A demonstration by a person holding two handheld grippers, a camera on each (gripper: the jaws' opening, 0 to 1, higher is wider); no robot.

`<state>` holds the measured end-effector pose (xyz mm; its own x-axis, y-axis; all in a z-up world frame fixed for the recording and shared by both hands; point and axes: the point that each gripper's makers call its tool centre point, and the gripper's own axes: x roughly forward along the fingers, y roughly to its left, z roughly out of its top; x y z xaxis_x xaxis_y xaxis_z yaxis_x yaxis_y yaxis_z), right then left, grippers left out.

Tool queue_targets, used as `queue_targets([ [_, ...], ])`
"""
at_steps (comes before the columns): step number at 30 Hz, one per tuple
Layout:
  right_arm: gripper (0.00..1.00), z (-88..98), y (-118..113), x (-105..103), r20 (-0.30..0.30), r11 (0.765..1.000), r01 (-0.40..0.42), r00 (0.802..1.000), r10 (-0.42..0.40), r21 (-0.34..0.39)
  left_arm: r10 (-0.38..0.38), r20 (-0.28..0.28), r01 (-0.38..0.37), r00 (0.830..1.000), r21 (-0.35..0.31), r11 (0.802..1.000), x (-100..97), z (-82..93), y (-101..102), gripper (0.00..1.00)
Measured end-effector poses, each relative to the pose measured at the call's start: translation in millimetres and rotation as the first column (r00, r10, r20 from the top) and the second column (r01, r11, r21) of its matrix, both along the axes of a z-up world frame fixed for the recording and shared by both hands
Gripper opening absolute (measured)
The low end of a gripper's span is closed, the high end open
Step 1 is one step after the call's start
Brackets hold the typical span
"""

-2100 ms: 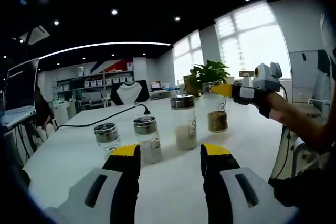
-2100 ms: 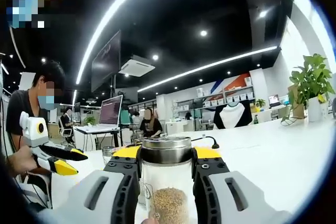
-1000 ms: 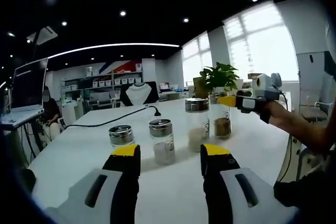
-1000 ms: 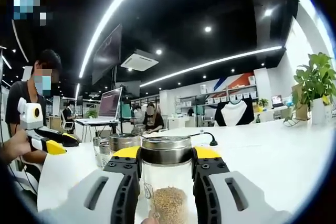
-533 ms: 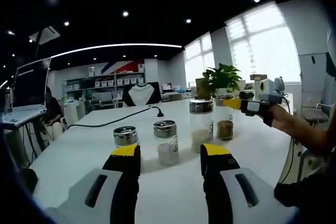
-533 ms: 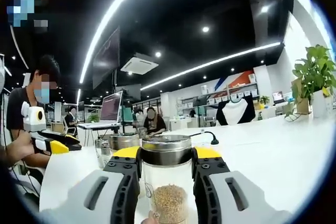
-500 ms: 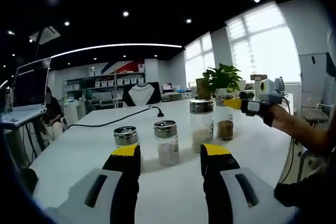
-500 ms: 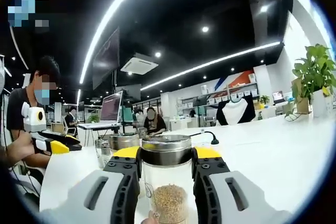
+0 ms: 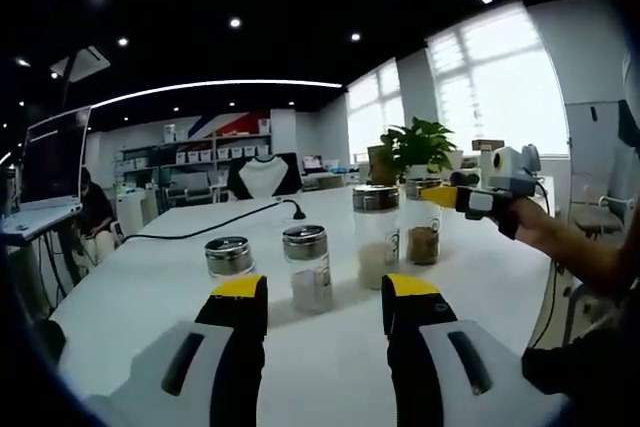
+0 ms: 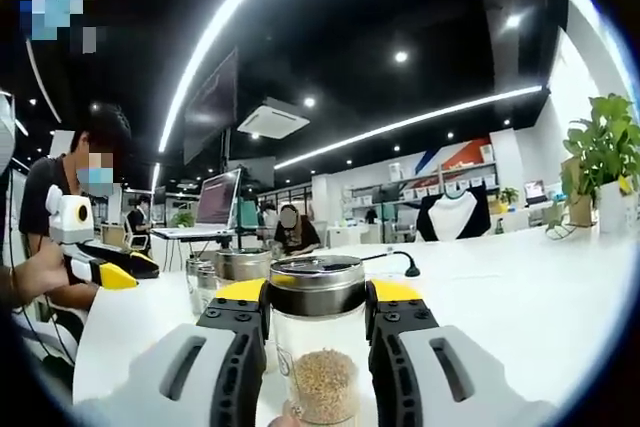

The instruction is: Rotate the seasoning bottle until the label or dispensing opening points toward the visible target arrow and the bottle remains upright within the marked orientation range

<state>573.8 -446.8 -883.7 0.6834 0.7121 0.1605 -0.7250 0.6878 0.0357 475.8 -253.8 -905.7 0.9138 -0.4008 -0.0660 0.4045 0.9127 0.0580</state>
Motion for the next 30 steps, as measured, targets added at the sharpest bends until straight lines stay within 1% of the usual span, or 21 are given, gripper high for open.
queue_targets([
  [5, 0.36, -0.2, -0.2, -0.3, 0.001, 1.000, 0.010, 1.000, -0.010, 0.010, 0.008, 0.000, -0.008, 1.000, -0.002, 1.000, -0.3, 0.4, 2.7, 0.49],
  [13, 0.36, -0.8, -0.8, -0.4, -0.026, 1.000, 0.014, 1.000, -0.013, 0.026, 0.003, -0.010, -0.003, 1.000, -0.002, 1.000, -2.8, -1.7, 3.4, 0.49],
  [18, 0.36, -1.4, -1.3, -1.1, -0.037, 1.000, 0.020, 0.999, -0.019, 0.021, 0.005, -0.009, -0.005, 1.000, -0.004, 1.000, -3.9, -1.3, 3.9, 0.50],
  [21, 0.36, -2.2, -2.8, -1.0, -0.056, 0.999, 0.026, 0.998, -0.025, 0.019, 0.005, -0.009, -0.005, 1.000, -0.009, 1.000, -4.8, -0.9, 3.5, 0.50],
  [28, 0.36, -2.0, -5.5, -3.9, -0.062, 0.999, 0.049, 0.997, -0.049, -0.002, 0.002, -0.004, -0.002, 1.000, -0.016, 1.000, -6.9, 0.9, 3.1, 0.50],
  [30, 0.36, 0.1, -7.7, -4.6, -0.064, 0.998, 0.056, 0.996, -0.056, 0.008, 0.003, -0.002, -0.003, 1.000, -0.017, 1.000, -7.3, 1.4, 3.8, 0.51],
])
